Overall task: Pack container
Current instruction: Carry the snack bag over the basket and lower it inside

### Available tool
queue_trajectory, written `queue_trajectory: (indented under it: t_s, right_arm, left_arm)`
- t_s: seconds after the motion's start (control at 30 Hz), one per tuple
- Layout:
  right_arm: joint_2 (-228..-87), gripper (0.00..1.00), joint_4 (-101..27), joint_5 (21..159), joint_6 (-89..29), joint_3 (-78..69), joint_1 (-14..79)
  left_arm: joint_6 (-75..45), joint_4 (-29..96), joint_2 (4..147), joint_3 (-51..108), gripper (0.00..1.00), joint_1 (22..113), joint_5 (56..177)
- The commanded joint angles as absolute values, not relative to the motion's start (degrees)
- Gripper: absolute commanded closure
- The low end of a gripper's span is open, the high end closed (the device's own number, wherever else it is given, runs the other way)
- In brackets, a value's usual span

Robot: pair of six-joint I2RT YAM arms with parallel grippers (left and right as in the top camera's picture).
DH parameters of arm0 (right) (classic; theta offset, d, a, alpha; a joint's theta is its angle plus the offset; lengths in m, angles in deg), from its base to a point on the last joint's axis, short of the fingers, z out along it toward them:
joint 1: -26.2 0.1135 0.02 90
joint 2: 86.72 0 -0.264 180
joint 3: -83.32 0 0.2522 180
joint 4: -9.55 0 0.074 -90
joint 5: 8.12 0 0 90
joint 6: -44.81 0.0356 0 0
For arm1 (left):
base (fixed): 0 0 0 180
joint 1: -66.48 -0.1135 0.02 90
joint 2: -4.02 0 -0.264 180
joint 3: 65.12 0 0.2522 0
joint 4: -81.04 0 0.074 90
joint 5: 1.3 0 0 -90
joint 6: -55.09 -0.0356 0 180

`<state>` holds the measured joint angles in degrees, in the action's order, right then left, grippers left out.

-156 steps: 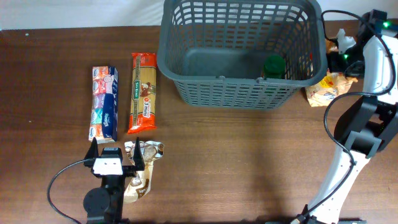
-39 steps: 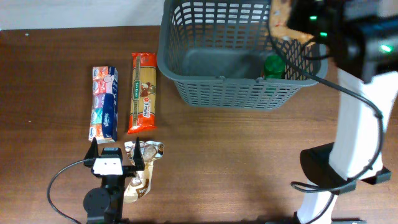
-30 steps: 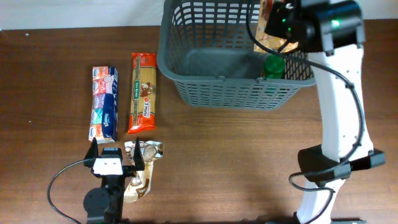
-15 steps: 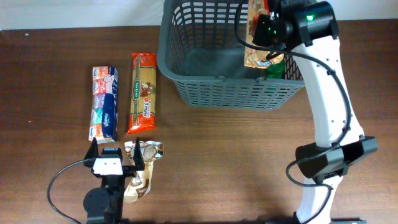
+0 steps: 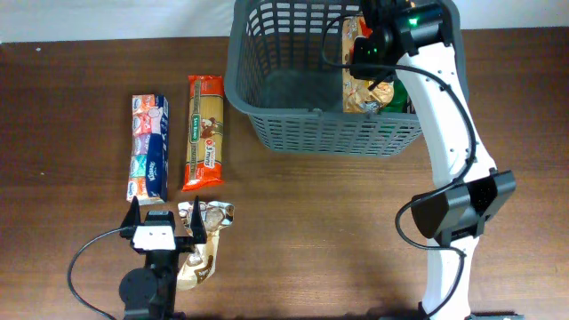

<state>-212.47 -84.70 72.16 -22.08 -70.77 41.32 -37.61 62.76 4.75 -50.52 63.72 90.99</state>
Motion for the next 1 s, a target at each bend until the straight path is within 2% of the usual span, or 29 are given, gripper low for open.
queue_trajectory:
  t_s: [0.0, 0.97]
  right_arm:
    - [-212.1, 0.96, -83.9, 74.0, -23.0, -71.2, 41.7]
    - [-215.6, 0.96, -86.6, 75.2, -22.7, -69.7, 42.3]
  left_arm:
    - [-37.1, 62.7, 4.3, -50.9, 0.01, 63.4, 90.6]
    - [-37.1, 62.7, 4.3, -50.9, 0.01, 63.4, 90.6]
